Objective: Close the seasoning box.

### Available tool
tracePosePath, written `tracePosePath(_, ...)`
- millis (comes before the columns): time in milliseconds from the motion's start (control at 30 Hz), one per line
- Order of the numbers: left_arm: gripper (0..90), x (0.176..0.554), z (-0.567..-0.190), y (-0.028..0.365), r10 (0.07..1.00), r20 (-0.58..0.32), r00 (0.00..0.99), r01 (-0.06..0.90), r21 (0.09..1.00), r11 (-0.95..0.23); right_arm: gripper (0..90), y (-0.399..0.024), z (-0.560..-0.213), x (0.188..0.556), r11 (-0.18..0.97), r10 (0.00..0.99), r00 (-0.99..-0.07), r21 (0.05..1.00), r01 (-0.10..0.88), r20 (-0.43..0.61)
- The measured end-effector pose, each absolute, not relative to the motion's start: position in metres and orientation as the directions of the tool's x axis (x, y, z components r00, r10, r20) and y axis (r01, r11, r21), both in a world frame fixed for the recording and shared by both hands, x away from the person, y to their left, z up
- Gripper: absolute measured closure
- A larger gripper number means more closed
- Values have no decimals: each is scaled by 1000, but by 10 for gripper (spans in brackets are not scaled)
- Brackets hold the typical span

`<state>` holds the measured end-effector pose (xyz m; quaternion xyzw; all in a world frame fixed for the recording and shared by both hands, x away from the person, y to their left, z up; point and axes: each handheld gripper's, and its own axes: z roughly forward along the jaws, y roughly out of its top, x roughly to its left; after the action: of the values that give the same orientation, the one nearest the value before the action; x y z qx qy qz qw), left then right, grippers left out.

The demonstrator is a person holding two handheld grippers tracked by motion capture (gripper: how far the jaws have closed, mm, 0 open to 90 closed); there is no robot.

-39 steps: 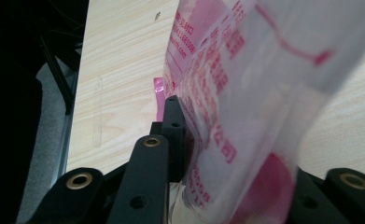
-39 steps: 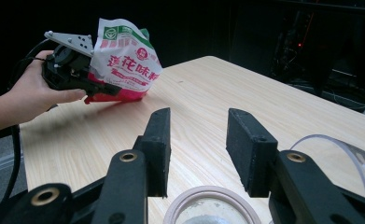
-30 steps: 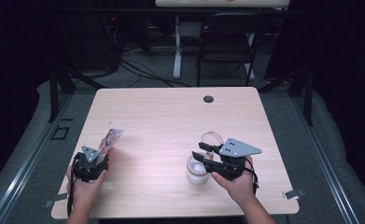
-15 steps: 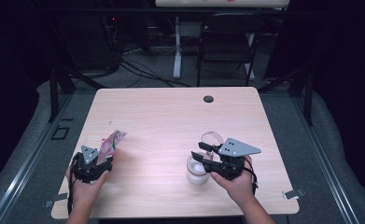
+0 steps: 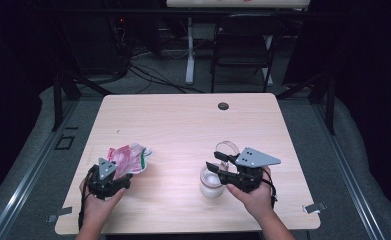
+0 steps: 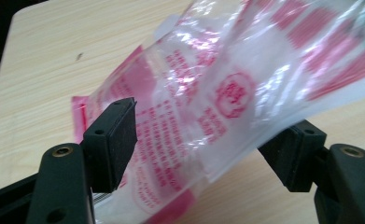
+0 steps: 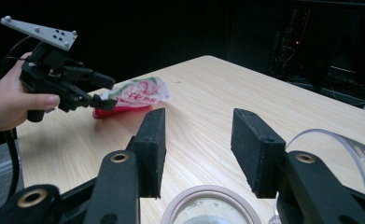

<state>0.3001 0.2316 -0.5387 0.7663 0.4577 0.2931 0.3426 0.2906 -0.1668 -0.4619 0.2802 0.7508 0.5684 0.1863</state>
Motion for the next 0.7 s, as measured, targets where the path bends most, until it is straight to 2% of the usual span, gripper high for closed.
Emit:
tracePosePath(333,310,295,-543,208,863,155,481,482,775,-408,535,-171,-459,292,181,648,-760,958,222,54)
tracePosePath(700,314,288,-539,186,834,142,534,445,791,-420,525,-183,-455,294,145,688,-722,963,227,66)
